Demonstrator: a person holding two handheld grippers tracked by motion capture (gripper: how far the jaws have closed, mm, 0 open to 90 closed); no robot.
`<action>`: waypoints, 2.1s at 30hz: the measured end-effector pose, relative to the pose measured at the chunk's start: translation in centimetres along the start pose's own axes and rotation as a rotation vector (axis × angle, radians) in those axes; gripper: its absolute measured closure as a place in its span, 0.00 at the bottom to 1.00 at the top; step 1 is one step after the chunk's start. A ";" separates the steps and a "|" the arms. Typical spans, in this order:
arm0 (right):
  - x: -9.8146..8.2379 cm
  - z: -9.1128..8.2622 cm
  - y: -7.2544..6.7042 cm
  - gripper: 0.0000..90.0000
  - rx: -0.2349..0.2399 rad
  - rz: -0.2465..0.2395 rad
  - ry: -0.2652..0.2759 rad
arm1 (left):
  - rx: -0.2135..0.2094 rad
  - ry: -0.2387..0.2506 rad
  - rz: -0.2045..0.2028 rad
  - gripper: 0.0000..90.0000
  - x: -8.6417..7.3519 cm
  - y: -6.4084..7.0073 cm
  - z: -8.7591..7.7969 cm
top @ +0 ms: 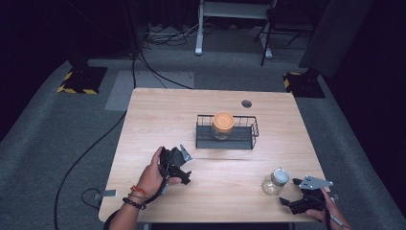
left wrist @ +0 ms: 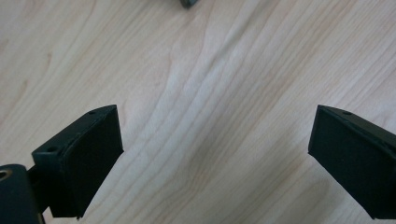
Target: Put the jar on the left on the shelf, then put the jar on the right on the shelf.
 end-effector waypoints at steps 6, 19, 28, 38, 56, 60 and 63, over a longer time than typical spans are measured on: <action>0.0 0.0 0.0 0.00 0.001 0.000 0.000 | -0.016 -0.020 -0.027 0.03 -1.8 0.2 0.4; 0.0 0.0 0.0 0.00 -0.001 0.001 0.000 | -0.101 0.044 -0.178 0.02 -5.4 0.8 0.0; 0.0 0.0 0.0 0.00 -0.001 0.001 0.000 | -0.103 0.177 -0.229 0.00 -8.9 0.6 -0.6; 0.1 0.1 0.0 0.00 -0.003 0.001 0.000 | -0.094 0.195 -0.245 0.00 -10.3 0.2 -1.1; 0.1 0.0 0.0 0.00 -0.003 0.001 0.000 | -0.091 0.196 -0.250 0.00 -10.2 0.1 -1.0; 0.1 0.1 0.0 0.00 -0.002 0.001 -0.001 | -0.090 0.197 -0.251 0.00 -10.2 0.1 -1.0; 0.2 0.1 0.0 0.00 -0.002 0.001 -0.011 | -0.090 0.196 -0.251 0.00 -10.2 0.1 -1.0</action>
Point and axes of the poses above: each handheld gripper's, and its own axes: z roughly forward along the jaws, x roughly out of its top, y roughly to its right, the point moved 1 cm from there along z, roughly forward along the jaws, and after that the axes turned 1 degree about z, right-handed, at the moved point
